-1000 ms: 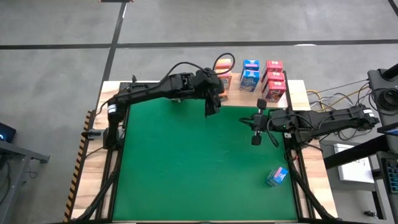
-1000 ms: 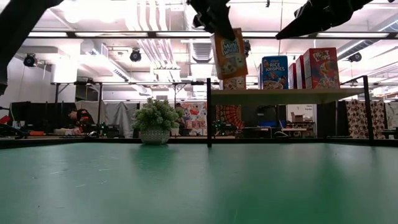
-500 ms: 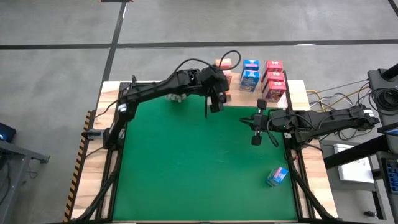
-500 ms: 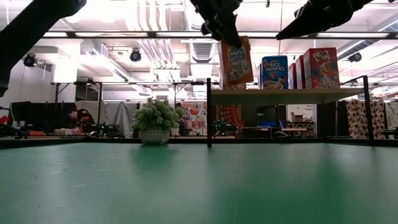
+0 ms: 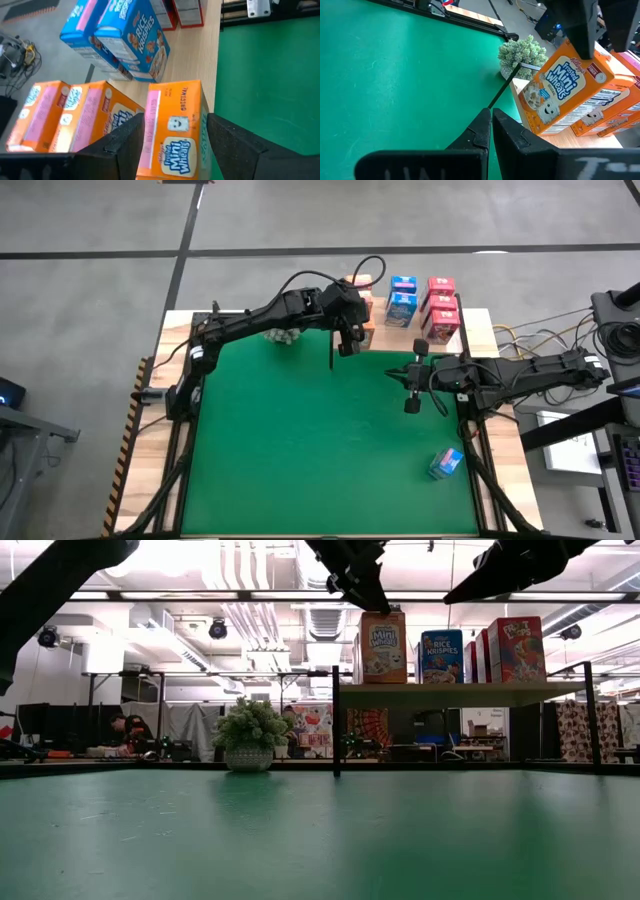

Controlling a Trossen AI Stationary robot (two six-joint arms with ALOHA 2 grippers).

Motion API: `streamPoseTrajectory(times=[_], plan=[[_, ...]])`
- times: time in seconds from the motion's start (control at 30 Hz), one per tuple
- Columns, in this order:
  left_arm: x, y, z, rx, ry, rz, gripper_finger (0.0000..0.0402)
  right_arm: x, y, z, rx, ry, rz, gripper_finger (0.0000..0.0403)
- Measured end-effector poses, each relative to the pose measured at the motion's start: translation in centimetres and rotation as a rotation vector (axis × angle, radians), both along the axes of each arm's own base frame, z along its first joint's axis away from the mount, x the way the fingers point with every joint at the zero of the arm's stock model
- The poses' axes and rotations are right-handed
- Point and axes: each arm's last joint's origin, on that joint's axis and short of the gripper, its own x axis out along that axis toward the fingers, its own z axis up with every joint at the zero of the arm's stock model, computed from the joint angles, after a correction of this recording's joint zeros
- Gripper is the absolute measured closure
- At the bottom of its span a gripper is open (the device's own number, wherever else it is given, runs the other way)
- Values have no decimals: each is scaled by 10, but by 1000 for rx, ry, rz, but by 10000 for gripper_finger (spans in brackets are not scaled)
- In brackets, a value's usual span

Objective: Stack cereal on shelf
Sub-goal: Put the orange cereal box on the shelf

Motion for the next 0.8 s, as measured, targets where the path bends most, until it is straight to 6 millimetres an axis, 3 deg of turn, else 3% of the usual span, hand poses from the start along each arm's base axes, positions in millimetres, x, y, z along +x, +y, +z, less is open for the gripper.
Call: streamPoseTrajectory(times=[0.37, 0.67, 0.8], plan=[[3, 2, -4, 29, 19, -21, 207, 0, 0, 0, 0, 1, 0, 394], [-10, -12, 14, 64, 31, -60, 207, 0, 0, 0, 1, -1, 0, 394], [-15, -27, 25, 81, 15, -97, 210, 0, 0, 1, 8, -8, -3, 394]])
